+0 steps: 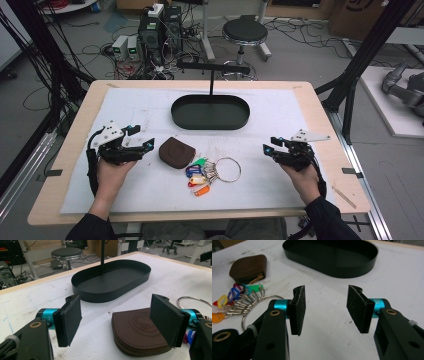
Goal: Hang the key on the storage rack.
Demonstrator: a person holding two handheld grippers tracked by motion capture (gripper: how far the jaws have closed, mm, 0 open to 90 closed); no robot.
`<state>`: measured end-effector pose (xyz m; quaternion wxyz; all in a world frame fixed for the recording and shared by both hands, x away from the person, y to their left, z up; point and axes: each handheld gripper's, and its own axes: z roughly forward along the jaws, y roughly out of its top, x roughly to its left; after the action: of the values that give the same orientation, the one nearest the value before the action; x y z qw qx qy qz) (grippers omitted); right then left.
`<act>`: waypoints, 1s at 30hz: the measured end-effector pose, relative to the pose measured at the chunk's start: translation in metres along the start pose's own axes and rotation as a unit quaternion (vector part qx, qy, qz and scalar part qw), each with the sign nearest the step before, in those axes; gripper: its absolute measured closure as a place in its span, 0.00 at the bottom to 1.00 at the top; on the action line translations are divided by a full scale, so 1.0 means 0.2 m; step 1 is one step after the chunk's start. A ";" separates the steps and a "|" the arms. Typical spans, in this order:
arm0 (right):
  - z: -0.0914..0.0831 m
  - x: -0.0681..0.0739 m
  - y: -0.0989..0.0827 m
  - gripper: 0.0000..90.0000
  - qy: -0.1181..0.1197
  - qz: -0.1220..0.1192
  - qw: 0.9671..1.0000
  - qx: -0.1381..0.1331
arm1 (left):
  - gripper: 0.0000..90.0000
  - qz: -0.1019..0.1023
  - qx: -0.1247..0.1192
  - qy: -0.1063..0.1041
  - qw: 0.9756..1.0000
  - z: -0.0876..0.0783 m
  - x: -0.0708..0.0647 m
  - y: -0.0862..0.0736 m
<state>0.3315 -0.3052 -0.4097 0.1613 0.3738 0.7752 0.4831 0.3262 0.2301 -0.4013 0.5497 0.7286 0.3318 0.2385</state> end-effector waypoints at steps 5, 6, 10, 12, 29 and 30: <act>0.07 0.06 0.00 0.61 0.015 -0.003 1.000 0.027 | 0.29 0.000 0.002 0.000 1.000 0.00 0.00 -0.01; 0.09 0.09 -0.01 0.61 0.018 -0.008 0.999 0.032 | 0.29 0.000 0.002 0.000 1.000 0.00 0.00 -0.01; 0.14 0.15 -0.02 0.67 0.014 -0.025 0.998 0.050 | 0.29 -0.003 0.001 -0.002 1.000 0.00 -0.01 -0.01; 0.15 0.16 -0.02 0.69 0.017 -0.028 0.998 0.057 | 0.29 -0.002 0.002 -0.003 1.000 0.00 -0.01 -0.01; 0.33 0.29 -0.06 0.76 0.029 -0.033 0.991 0.126 | 0.29 -0.001 0.010 -0.006 1.000 0.01 -0.02 -0.02; 0.34 0.30 -0.06 0.77 0.024 -0.041 0.989 0.138 | 0.29 0.000 0.010 -0.006 1.000 0.01 -0.02 -0.02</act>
<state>0.3280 -0.2208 -0.4466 0.1089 0.3483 0.8529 0.3734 0.3241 0.2259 -0.4065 0.5445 0.7354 0.3309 0.2306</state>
